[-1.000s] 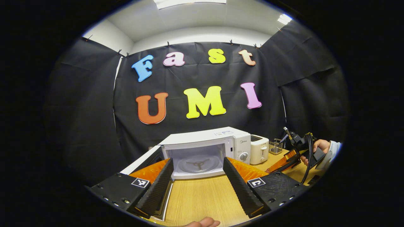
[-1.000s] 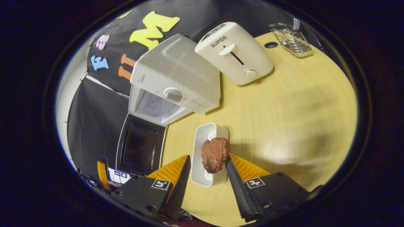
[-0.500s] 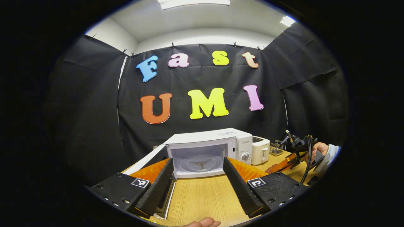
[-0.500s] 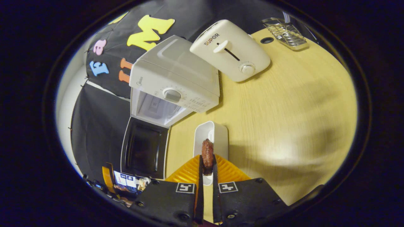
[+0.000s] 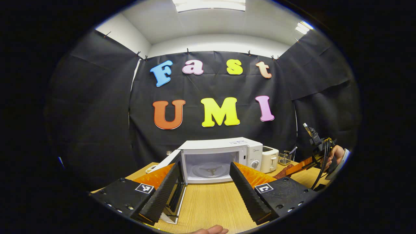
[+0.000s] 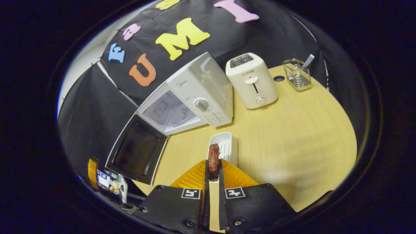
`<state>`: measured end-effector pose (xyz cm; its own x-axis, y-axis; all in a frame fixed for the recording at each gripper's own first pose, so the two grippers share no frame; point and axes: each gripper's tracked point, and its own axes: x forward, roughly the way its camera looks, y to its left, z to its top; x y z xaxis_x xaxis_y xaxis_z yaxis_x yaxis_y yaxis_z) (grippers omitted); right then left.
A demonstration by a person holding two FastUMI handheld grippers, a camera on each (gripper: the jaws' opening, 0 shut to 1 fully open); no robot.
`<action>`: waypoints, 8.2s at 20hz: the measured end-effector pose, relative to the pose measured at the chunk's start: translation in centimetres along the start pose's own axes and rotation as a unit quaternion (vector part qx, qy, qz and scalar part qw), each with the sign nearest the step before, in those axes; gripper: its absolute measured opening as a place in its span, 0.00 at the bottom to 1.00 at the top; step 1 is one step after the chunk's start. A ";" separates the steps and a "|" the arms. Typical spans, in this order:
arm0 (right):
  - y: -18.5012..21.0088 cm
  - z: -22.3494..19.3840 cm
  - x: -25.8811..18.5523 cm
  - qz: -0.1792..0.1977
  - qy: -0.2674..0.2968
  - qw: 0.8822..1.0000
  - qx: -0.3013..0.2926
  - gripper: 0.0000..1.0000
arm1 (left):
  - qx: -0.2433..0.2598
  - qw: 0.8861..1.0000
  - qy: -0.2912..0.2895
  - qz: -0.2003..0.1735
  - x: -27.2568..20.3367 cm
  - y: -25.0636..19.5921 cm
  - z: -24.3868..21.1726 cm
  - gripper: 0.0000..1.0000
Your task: Open the microwave oven with the left hand, put the food in, and close the microwave oven.
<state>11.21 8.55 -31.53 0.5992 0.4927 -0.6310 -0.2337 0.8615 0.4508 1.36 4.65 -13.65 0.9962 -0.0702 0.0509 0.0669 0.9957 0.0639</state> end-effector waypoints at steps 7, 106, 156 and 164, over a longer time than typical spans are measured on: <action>7.6 -2.0 -1.3 -0.060 -0.102 0.983 -0.141 0.14 | -0.015 1.000 -0.016 0.014 -2.6 3.4 0.2 0.97; 14.6 3.0 -15.1 -0.152 -0.375 0.899 -0.168 1.00 | -0.047 0.994 0.101 -0.003 1.1 12.1 -16.7 0.00; 3.4 9.3 -19.1 -0.143 -0.388 0.893 -0.177 1.00 | -0.085 0.987 0.121 -0.065 27.2 -14.6 -15.5 0.00; 4.9 8.3 -20.6 -0.150 -0.384 0.894 -0.176 1.00 | -0.099 0.983 0.144 -0.048 24.0 -13.0 -14.4 0.00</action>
<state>4.08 1.61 -11.13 0.9929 0.1190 -0.0096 -0.1187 0.9927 0.0222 25.23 -9.10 -27.57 0.9574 -0.1721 -0.2318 0.1418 0.9797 -0.1420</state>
